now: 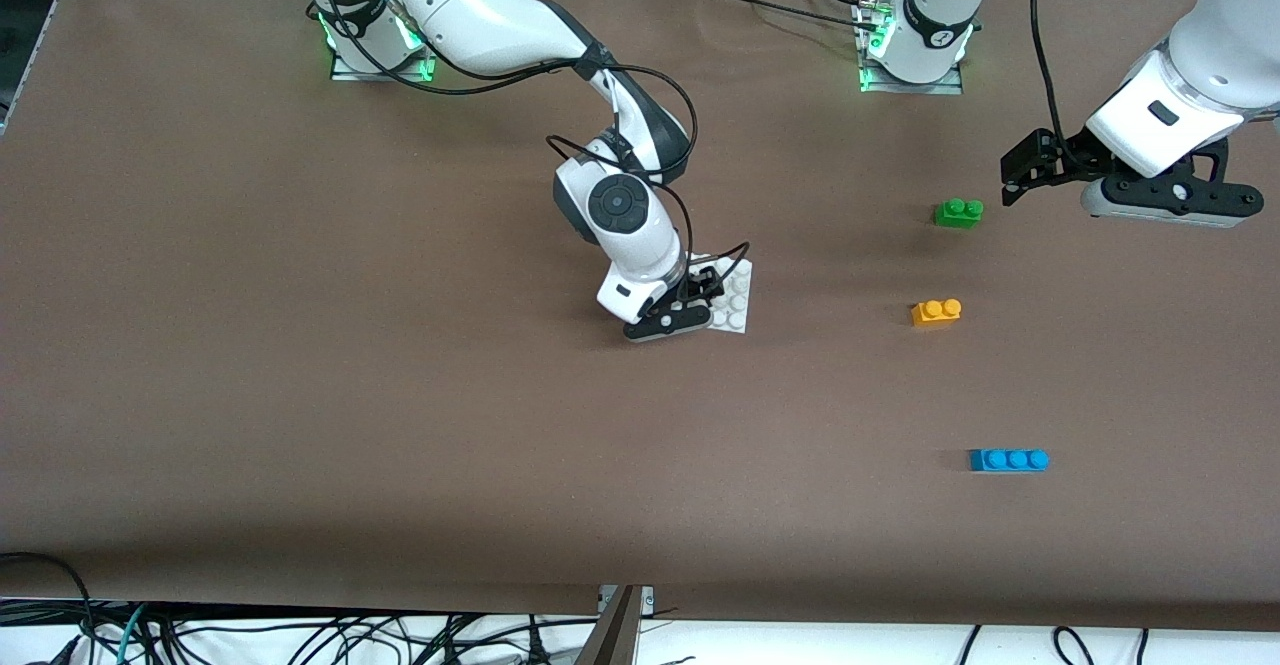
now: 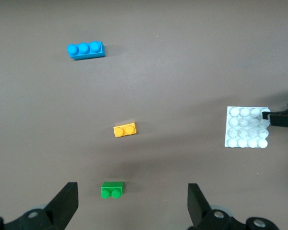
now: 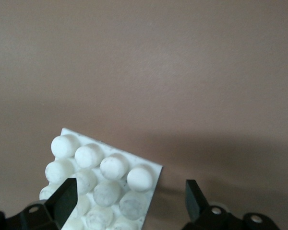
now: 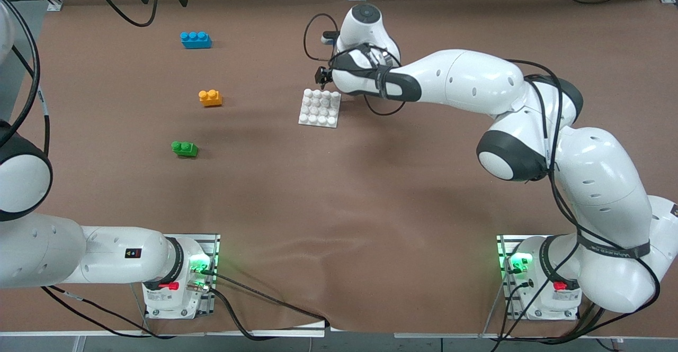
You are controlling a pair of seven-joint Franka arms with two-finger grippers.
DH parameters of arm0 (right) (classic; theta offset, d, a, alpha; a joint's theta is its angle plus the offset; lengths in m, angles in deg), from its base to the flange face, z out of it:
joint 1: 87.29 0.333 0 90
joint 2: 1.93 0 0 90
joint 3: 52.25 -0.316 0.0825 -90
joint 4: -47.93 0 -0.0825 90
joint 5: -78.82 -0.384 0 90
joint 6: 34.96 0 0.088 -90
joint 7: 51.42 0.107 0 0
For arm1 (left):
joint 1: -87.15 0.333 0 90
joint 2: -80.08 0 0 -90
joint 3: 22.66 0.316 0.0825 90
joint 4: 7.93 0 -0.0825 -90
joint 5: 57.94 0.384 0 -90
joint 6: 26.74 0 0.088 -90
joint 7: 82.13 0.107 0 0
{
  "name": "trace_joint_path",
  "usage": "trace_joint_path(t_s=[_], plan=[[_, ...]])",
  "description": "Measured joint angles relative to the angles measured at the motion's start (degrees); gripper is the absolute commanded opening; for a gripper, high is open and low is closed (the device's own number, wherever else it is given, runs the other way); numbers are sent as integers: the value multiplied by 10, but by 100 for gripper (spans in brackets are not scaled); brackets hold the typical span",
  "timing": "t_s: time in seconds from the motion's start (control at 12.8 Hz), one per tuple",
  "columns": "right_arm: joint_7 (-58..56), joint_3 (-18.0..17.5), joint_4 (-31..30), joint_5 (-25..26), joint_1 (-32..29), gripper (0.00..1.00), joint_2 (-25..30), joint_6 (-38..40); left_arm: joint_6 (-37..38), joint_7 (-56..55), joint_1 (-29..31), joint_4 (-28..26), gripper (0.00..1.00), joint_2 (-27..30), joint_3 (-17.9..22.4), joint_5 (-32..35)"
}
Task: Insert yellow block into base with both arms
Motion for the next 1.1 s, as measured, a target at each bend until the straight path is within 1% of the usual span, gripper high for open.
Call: trace_joint_path(t_s=[0.23,0.55,0.63,0.78,0.94,1.1], plan=[[-8,3,14,0,-37,100,9,72,0,0,0,0,100,0,0,0],[-33,7,18,0,-107,100,60,201,0,0,0,0,100,0,-1,0],[-34,17,18,0,-118,100,72,225,0,0,0,0,100,0,-1,0],[-35,55,17,0,-125,100,86,251,1,0,0,0,100,0,-1,0],[-46,91,16,0,-129,100,89,272,1,0,0,1,100,0,-2,0],[-67,115,16,0,-145,100,92,296,1,0,0,1,100,0,-3,0]])
